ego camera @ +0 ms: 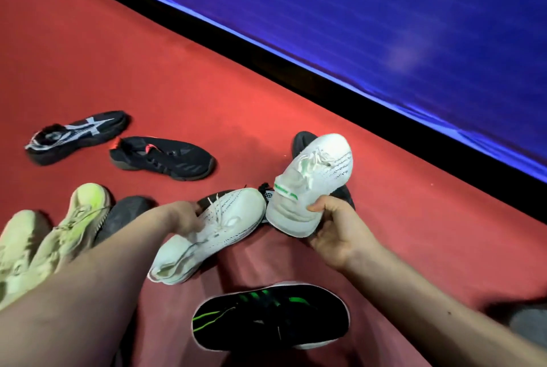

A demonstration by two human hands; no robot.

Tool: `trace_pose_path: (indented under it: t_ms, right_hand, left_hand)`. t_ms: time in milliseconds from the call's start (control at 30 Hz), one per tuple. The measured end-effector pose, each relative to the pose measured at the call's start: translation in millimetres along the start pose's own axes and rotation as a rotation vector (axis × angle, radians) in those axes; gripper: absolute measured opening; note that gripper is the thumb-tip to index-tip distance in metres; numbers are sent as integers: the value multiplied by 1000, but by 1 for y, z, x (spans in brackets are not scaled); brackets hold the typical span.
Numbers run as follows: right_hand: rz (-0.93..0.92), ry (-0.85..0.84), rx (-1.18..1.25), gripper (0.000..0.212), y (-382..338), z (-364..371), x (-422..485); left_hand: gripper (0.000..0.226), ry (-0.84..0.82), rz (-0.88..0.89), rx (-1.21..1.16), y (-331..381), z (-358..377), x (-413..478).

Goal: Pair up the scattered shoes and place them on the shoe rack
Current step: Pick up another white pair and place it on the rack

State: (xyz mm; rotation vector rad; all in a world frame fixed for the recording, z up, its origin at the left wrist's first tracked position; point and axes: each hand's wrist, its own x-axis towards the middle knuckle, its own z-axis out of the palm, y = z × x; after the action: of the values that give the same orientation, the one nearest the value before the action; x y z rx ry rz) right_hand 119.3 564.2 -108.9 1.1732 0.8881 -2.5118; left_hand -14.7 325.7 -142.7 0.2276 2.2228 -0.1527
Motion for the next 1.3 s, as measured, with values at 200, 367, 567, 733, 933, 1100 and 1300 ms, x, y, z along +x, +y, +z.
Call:
trace_pose_path:
  t_ms: [200, 367, 567, 733, 933, 1100, 1300]
  right_hand:
    - [41, -103, -38, 47, 3, -2, -2]
    - [48, -81, -81, 44, 14, -9, 3]
    - [144, -3, -140, 66, 35, -30, -42]
    - [219, 73, -184, 36, 16, -31, -140]
    - [309, 149, -201, 47, -22, -16, -289]
    - [271, 246, -154, 17, -61, 16, -439]
    - [95, 187, 24, 31, -88, 36, -607]
  left_hand:
    - [71, -57, -35, -71, -22, 15, 10]
    - [60, 65, -29, -202, -32, 27, 11]
    - [24, 252, 9, -453, -22, 63, -58]
    - [18, 180, -85, -854, 7, 74, -172]
    - [50, -15, -190, -1277, 41, 39, -325]
    - [28, -37, -121, -1312, 70, -23, -472]
    - [7, -83, 91, -1273, 104, -71, -616]
